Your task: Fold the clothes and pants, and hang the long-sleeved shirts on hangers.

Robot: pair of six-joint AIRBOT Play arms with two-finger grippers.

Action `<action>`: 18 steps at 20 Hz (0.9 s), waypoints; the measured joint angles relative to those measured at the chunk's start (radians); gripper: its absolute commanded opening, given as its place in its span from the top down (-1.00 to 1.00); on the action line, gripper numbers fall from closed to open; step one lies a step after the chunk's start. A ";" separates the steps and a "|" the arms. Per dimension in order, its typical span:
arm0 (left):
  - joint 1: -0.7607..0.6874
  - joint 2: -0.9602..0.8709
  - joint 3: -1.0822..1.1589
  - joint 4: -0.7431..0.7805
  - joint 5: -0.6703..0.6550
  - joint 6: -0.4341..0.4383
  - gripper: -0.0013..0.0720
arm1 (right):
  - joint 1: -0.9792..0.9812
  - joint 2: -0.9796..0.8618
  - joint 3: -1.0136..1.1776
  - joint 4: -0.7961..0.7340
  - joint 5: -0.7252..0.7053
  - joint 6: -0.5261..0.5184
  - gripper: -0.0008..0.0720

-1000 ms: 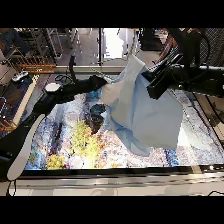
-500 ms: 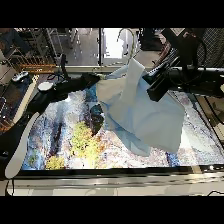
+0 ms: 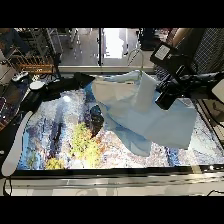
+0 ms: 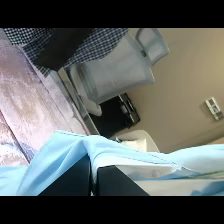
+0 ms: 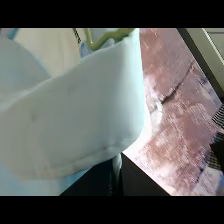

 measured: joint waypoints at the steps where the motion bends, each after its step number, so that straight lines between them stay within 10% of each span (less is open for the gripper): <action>1: 0.004 0.000 0.000 0.002 -0.011 0.001 0.93 | 0.000 -0.014 0.000 -0.029 0.013 -0.017 0.95; 5: 0.004 0.001 0.004 0.016 -0.026 0.002 0.93 | 0.008 -0.109 0.000 -0.122 0.042 -0.014 0.95; 10: -0.052 0.058 0.031 0.044 -0.071 0.003 0.93 | 0.035 -0.245 0.000 -0.228 -0.144 0.392 0.95; 11: -0.074 0.079 0.035 0.061 -0.083 0.003 0.80 | 0.037 -0.253 0.001 -0.237 -0.194 0.483 0.95; 13: -0.126 0.115 0.038 0.103 -0.085 0.002 -0.62 | 0.040 -0.249 0.005 -0.249 -0.270 0.637 0.95; 18: -0.266 0.187 0.041 0.165 -0.134 -0.002 -0.74 | 0.000 -0.127 0.009 -0.286 -0.351 0.922 0.95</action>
